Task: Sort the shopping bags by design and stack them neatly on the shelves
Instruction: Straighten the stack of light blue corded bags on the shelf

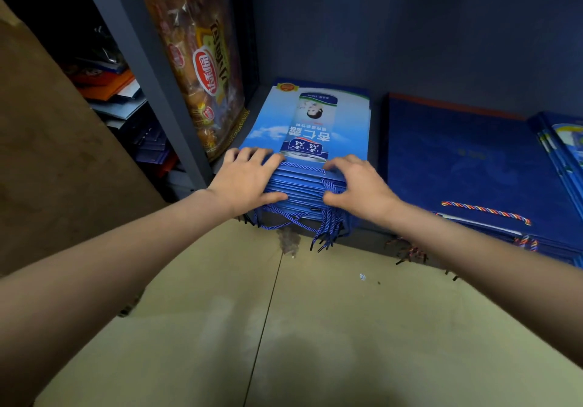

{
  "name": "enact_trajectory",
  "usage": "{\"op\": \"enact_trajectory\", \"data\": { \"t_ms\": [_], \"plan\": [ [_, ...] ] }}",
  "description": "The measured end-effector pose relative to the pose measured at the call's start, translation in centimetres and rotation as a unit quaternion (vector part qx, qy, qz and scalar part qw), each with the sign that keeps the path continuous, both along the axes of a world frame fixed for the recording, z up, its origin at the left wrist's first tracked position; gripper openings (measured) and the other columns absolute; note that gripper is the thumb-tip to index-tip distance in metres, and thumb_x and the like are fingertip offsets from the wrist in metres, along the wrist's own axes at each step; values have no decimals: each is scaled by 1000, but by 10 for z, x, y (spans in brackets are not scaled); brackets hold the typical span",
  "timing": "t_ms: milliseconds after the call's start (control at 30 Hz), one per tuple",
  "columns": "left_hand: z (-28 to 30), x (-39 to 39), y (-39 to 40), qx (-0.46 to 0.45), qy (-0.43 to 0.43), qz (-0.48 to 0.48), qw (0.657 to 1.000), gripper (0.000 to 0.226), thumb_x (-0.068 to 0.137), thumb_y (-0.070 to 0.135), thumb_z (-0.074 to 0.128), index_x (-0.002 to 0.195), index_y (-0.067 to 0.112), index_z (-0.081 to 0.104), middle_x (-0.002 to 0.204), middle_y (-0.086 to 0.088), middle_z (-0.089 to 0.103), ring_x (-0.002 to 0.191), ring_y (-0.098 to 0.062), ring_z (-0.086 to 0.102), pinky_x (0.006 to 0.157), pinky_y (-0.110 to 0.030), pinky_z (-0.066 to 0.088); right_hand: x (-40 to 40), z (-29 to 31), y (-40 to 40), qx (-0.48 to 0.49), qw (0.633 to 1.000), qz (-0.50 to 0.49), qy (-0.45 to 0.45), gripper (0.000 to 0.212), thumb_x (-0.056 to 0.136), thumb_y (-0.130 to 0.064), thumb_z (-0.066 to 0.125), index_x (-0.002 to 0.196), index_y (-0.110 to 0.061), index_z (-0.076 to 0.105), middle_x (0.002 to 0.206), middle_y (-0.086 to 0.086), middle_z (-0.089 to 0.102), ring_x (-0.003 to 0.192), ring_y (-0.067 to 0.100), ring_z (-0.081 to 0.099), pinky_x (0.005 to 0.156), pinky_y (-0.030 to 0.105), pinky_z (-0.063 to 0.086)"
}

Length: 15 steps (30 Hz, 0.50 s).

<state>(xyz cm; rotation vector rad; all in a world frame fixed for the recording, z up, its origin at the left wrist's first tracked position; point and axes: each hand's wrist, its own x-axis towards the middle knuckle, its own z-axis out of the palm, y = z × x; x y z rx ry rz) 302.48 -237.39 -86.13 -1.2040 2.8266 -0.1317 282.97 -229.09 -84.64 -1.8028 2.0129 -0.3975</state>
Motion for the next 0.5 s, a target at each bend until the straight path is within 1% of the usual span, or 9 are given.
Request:
{"op": "enact_trajectory", "data": {
  "t_ms": [67, 100, 133, 200, 233, 300, 367, 400, 500],
  "plan": [
    [1, 0, 0, 4, 1, -4, 1000, 74, 87, 64, 41, 145, 22, 21, 148, -4, 30, 132, -27, 31, 107, -41, 21, -17, 8, 2, 8, 999, 49, -15, 49, 80, -15, 68, 126, -16, 55, 125, 9, 51, 118, 25, 46, 95, 21, 30],
    [1, 0, 0, 6, 1, -7, 1000, 75, 87, 63, 43, 145, 22, 21, 148, -4, 30, 132, -27, 30, 107, -41, 21, -24, 12, 3, 18, 998, 61, -14, 50, 79, -14, 69, 126, -17, 55, 124, 9, 50, 118, 25, 46, 93, 21, 30],
    [0, 1, 0, 8, -1, -12, 1000, 77, 86, 62, 47, 146, 22, 20, 148, -4, 29, 132, -27, 30, 107, -41, 21, -27, 13, 4, 32, 997, 68, -6, 52, 79, -17, 70, 128, -20, 52, 126, 9, 47, 120, 25, 43, 95, 23, 30],
    [-2, 3, 0, 6, -5, -19, 1000, 83, 83, 61, 54, 146, 22, 19, 148, -5, 28, 132, -27, 28, 107, -42, 20, -28, 13, 6, 54, 996, 64, 33, 63, 78, -32, 73, 134, -25, 45, 135, 5, 39, 127, 26, 32, 104, 35, 27],
    [-2, 3, 0, 4, -6, -20, 1000, 84, 82, 61, 56, 146, 23, 19, 148, -4, 27, 132, -27, 28, 107, -42, 20, -27, 13, 6, 46, 995, 59, 59, 69, 77, -42, 72, 136, -26, 41, 139, 4, 35, 130, 25, 28, 108, 40, 23],
    [-1, 1, -2, 15, -4, -21, 1000, 83, 82, 59, 57, 146, 24, 18, 148, -3, 27, 133, -26, 26, 108, -42, 18, -20, 14, 7, 1, 991, 64, 117, 77, 76, -55, 67, 140, -25, 36, 143, 3, 31, 135, 22, 23, 113, 43, 10],
    [2, -1, -7, 36, 0, -23, 999, 81, 82, 58, 58, 146, 27, 20, 148, -1, 28, 134, -24, 25, 108, -42, 16, -11, 12, 3, -25, 983, 81, 161, 79, 78, -58, 63, 142, -22, 34, 144, 4, 32, 136, 21, 25, 115, 45, 1],
    [4, -2, -9, 46, -2, -26, 999, 82, 81, 58, 59, 146, 28, 20, 147, 0, 29, 134, -24, 25, 108, -43, 16, -6, 10, 0, -25, 979, 92, 179, 79, 79, -58, 62, 142, -21, 32, 144, 4, 32, 136, 21, 27, 115, 47, -1],
    [12, -7, -15, 53, -35, -40, 997, 84, 77, 60, 61, 146, 32, 20, 148, 2, 30, 133, -23, 27, 106, -43, 22, 4, 2, -14, 11, 967, 127, 219, 85, 78, -57, 63, 146, -22, 25, 150, 7, 26, 139, 24, 24, 116, 47, 2]
  ]
}}
